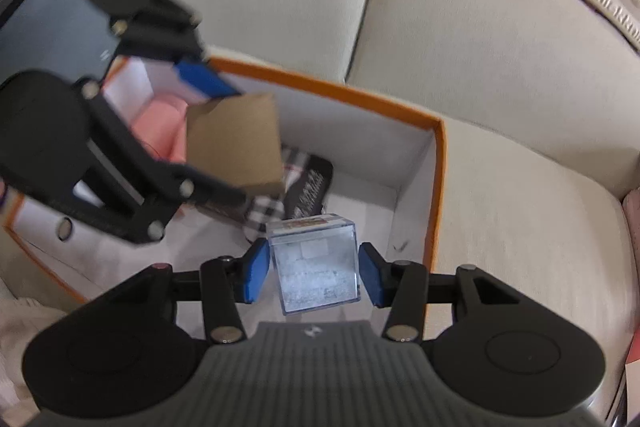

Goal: Organize rigid objects
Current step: 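Carry the cardboard box and clear cube box over the orange box, then release the cardboard box into the box with left tool while right tool lowers cube, then place the clear cube box beside the cardboard box and open right tool, then withdraw both tools from the orange box toward the remaining sofa items, then grasp the CLEAR shampoo bottle with left tool while right tool grasps card pack, then lift and carry the shampoo and card pack over the orange box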

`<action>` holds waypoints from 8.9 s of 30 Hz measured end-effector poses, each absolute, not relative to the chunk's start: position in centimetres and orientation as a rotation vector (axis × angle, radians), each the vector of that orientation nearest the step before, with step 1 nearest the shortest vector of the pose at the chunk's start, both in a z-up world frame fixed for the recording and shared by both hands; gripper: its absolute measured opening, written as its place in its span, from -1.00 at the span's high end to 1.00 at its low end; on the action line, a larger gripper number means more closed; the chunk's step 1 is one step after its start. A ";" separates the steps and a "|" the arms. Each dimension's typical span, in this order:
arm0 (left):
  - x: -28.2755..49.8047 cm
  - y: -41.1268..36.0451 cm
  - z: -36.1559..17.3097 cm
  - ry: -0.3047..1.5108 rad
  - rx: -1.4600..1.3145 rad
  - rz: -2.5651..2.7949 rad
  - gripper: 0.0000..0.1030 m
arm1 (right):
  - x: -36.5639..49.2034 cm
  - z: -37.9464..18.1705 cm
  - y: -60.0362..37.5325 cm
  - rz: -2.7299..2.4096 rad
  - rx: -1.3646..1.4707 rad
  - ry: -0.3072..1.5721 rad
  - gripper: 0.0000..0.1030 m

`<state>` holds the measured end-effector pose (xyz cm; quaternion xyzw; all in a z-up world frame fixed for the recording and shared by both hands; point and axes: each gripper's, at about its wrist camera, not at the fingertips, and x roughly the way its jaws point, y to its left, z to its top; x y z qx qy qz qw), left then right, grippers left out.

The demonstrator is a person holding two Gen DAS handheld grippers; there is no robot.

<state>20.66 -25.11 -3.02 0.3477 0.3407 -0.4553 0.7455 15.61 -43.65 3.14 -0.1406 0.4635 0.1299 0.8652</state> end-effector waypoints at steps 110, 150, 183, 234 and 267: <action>16.9 -13.8 -3.2 1.083 -0.019 -0.585 0.37 | 18.0 -7.0 -38.9 0.288 -1.231 1.003 0.59; 5.5 3.5 1.9 0.825 -0.224 -0.247 0.24 | 5.6 6.2 -23.4 0.315 -0.267 0.781 0.44; 11.6 18.2 -10.7 1.202 -0.574 0.129 -0.02 | 12.3 -7.5 -5.3 0.645 -0.031 1.167 0.27; 12.8 18.9 -12.0 1.158 -0.585 0.182 0.12 | 13.8 -6.6 -4.1 0.553 -0.182 1.111 0.47; 11.1 16.2 -8.5 1.051 -0.496 0.146 0.14 | 12.1 -3.6 -9.1 0.524 -0.165 1.059 0.12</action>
